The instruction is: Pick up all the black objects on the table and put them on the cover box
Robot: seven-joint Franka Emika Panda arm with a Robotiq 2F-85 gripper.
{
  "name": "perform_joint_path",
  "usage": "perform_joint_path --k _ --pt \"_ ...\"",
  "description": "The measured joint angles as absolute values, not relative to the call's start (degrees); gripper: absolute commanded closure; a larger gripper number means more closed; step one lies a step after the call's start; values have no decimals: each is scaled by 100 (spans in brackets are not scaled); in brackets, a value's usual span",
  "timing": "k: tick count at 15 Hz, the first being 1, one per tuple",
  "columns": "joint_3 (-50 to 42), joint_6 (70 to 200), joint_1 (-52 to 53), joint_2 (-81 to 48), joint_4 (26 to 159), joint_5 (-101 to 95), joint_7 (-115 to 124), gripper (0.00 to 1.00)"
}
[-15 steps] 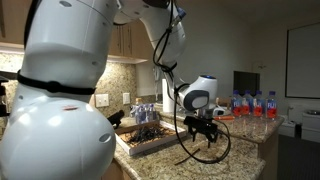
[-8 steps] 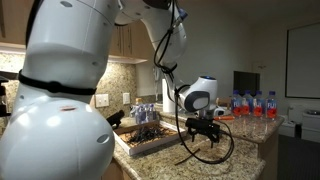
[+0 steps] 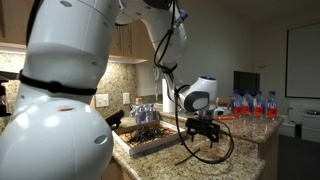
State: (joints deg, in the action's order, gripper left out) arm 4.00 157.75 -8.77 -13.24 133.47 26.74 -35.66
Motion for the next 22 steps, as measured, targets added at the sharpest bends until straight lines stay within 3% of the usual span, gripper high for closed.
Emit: perform_joint_path --k 22 --pt "756 16055 -839 -1701 13243 2546 -3502 0"
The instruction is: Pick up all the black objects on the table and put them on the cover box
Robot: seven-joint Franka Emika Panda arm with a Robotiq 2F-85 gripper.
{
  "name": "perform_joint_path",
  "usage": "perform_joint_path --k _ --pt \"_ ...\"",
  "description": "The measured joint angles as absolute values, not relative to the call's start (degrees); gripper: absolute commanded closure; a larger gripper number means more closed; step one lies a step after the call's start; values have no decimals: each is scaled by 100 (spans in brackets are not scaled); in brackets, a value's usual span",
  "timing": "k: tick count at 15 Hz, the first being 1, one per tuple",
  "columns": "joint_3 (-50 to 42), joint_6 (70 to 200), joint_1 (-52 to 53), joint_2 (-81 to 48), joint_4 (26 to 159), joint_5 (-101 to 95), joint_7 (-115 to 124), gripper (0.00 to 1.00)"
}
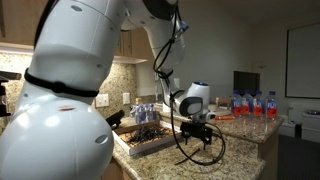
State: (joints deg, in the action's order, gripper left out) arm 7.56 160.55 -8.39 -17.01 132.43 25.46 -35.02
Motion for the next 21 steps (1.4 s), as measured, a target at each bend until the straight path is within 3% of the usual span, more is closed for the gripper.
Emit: perform_joint_path --k 7,8,9,18,19,21 --pt "782 16304 -860 -2229 12771 2129 -3500 0" --pt "765 16364 -866 -2380 12657 1986 -3485 6" --pt "747 16408 -872 -2519 12548 1841 -3431 26" --pt "535 16336 -803 -2695 12077 638 -2495 85" --pt "462 16261 -752 -2673 12065 500 -2345 48" --pt "322 15978 -643 -2599 12058 307 -2070 44"
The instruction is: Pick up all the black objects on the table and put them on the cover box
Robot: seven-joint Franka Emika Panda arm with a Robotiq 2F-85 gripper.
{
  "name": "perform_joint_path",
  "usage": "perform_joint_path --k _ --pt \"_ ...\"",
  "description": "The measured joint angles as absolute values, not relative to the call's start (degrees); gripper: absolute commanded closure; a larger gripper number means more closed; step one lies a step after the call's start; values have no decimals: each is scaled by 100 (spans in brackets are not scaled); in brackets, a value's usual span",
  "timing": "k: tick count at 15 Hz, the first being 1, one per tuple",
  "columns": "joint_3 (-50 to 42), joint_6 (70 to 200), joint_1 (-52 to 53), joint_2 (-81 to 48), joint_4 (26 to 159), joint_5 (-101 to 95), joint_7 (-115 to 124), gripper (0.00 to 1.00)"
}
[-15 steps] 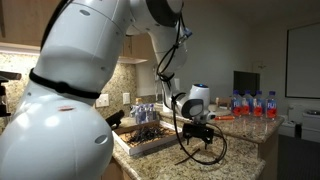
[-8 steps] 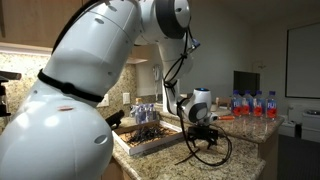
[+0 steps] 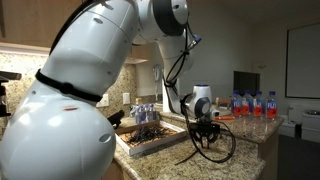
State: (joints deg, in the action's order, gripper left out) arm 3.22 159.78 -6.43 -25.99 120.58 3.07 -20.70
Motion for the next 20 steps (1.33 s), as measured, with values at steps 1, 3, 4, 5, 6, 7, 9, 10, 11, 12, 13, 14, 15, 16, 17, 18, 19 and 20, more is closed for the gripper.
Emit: perform_joint_path --k 1,3,4,5,6,7,9,10,11,12,13,14,15,16,17,18,19,20 --pt "271 15805 -604 -2557 12060 250 -1958 39" --pt "204 15513 -562 -2502 12061 217 -1824 27" --pt "191 15456 -563 -2498 12060 216 -1792 20" --pt "186 15423 -569 -2499 12061 216 -1778 14" --pt "184 15388 -573 -2503 12061 217 -1774 7" --pt "186 15349 -573 -2508 12061 217 -1773 2" --pt "215 15294 -573 -2523 12063 227 -1773 0" --pt "241 15284 -573 -2537 12064 245 -1773 0" --pt "271 15284 -573 -2555 12064 263 -1773 0" --pt "302 15291 -577 -2570 12063 279 -1773 0" --pt "321 15292 -580 -2571 12063 284 -1772 0" --pt "341 15292 -589 -2571 12062 300 -1772 0" --pt "360 15292 -598 -2571 12061 312 -1773 0" --pt "375 15292 -600 -2571 12061 316 -1773 0" --pt "400 15290 -601 -2569 12062 320 -1773 0" --pt "441 15290 -601 -2568 12062 336 -1772 0" --pt "493 15290 -601 -2566 12062 378 -1773 0" --pt "553 15282 -602 -2562 12062 432 -1773 0"
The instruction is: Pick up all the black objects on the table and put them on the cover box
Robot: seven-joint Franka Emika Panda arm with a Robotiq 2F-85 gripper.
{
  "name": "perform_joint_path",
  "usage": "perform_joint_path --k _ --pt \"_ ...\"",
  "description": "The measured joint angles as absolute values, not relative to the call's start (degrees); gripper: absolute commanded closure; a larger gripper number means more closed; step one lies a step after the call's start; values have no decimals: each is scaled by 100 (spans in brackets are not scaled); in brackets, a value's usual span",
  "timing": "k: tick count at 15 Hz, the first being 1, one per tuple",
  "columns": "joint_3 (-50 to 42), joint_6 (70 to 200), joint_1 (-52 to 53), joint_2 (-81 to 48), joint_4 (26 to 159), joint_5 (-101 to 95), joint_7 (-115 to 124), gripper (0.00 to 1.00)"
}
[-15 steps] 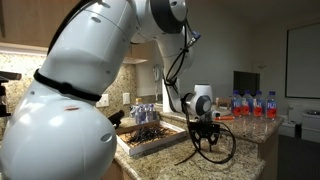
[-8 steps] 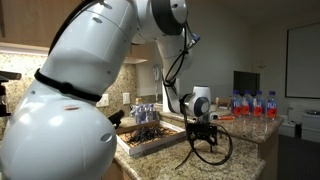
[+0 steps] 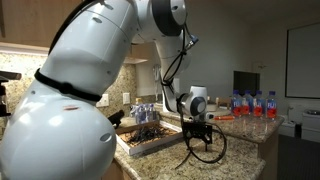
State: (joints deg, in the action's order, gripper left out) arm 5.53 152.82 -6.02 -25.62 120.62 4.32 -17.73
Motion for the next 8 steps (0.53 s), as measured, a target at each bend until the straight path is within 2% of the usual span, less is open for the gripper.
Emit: perform_joint_path --k 4,7,8 --pt "645 15224 -590 -2538 12078 457 -1773 4" --pt "586 15150 -557 -2525 12077 403 -1773 32" --pt "551 15129 -546 -2513 12077 385 -1773 33"
